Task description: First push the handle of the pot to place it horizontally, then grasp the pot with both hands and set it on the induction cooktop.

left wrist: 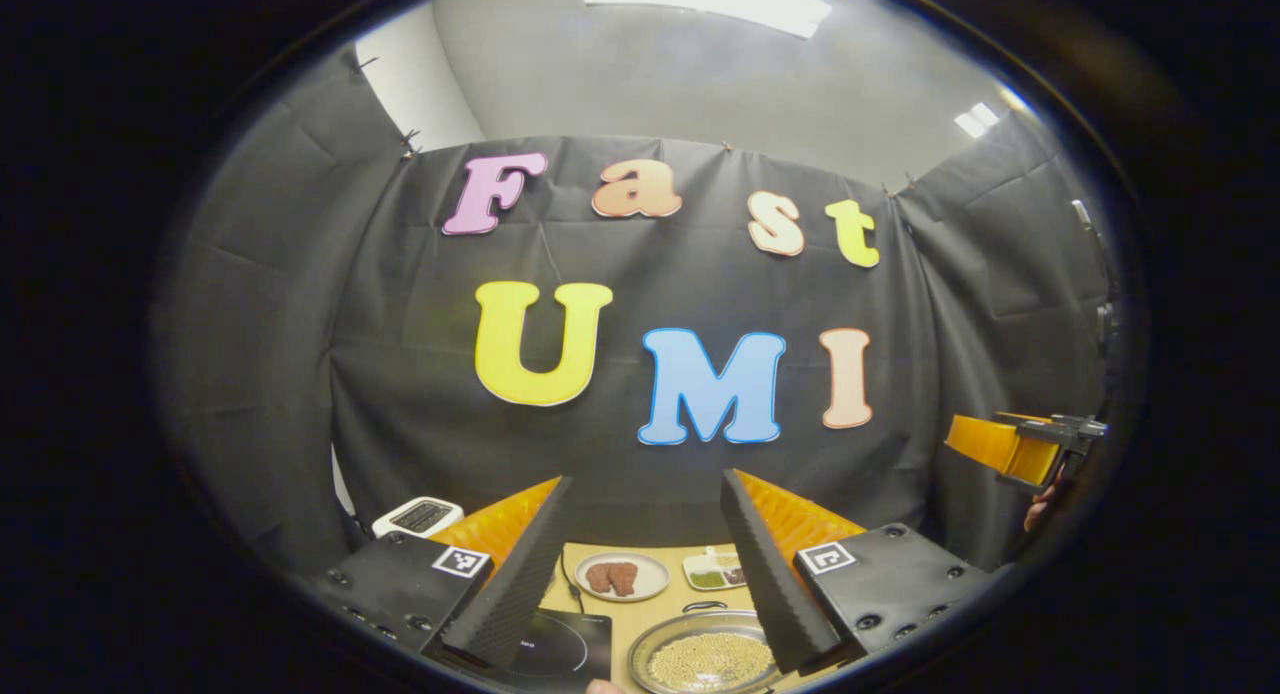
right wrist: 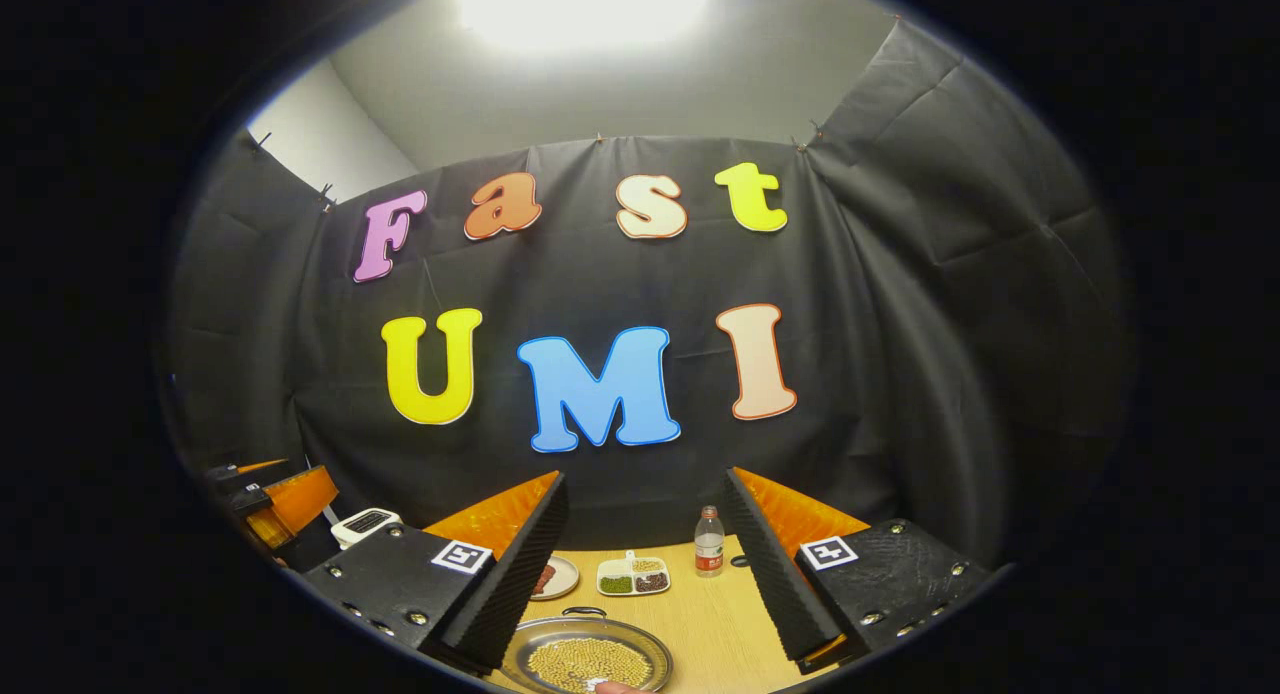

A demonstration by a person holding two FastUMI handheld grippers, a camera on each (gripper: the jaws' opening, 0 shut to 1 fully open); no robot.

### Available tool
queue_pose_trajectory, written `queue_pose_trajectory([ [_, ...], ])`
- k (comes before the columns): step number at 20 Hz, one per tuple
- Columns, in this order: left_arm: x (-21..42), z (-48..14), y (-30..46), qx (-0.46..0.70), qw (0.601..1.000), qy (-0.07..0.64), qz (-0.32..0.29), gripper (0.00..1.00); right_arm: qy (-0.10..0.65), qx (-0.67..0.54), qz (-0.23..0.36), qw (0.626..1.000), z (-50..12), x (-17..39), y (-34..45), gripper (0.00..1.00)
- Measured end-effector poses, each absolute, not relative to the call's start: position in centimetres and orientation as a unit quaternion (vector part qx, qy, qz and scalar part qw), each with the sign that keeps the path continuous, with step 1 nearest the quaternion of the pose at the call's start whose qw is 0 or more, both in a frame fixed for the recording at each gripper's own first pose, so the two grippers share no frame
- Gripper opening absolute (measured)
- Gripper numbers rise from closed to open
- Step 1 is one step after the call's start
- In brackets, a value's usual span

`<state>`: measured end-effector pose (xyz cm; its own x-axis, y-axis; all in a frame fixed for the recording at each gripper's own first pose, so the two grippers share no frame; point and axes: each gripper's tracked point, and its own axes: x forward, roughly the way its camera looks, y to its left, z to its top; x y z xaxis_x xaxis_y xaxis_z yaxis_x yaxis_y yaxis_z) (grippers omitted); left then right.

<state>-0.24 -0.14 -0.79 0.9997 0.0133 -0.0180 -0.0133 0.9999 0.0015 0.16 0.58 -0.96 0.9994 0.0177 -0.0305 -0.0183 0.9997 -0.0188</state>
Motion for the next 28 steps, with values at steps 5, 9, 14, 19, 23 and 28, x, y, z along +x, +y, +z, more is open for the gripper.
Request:
queue_pose_trajectory([
  [5, -0.3, -1.2, 0.5, 0.0, 1.0, 0.014, 0.01, 0.94, 0.025, -0.009, 0.012, 1.0, -1.7, 0.2, 1.0, 0.96],
  [9, -0.6, -1.6, 0.9, 0.001, 1.0, 0.02, 0.012, 0.94, 0.039, -0.013, 0.015, 0.999, -3.0, 0.1, 1.4, 0.96],
  [14, -0.8, -2.4, 1.3, 0.0, 0.999, 0.031, 0.014, 0.94, 0.084, -0.007, 0.023, 0.996, -5.9, 0.0, 2.1, 0.93],
  [19, -1.0, -2.7, 1.8, 0.001, 0.999, 0.035, 0.016, 0.94, 0.152, -0.015, -0.001, 0.988, -10.0, -0.3, 1.4, 0.46],
  [23, -1.0, -3.4, 2.2, 0.001, 0.999, 0.043, 0.019, 0.94, 0.226, -0.001, 0.043, 0.973, -13.9, -1.3, 3.5, 0.24],
  [28, -1.4, -4.5, 3.2, -0.002, 0.998, 0.055, 0.029, 0.94, 0.317, 0.007, 0.082, 0.945, -19.6, -3.0, 5.2, 0.12],
])
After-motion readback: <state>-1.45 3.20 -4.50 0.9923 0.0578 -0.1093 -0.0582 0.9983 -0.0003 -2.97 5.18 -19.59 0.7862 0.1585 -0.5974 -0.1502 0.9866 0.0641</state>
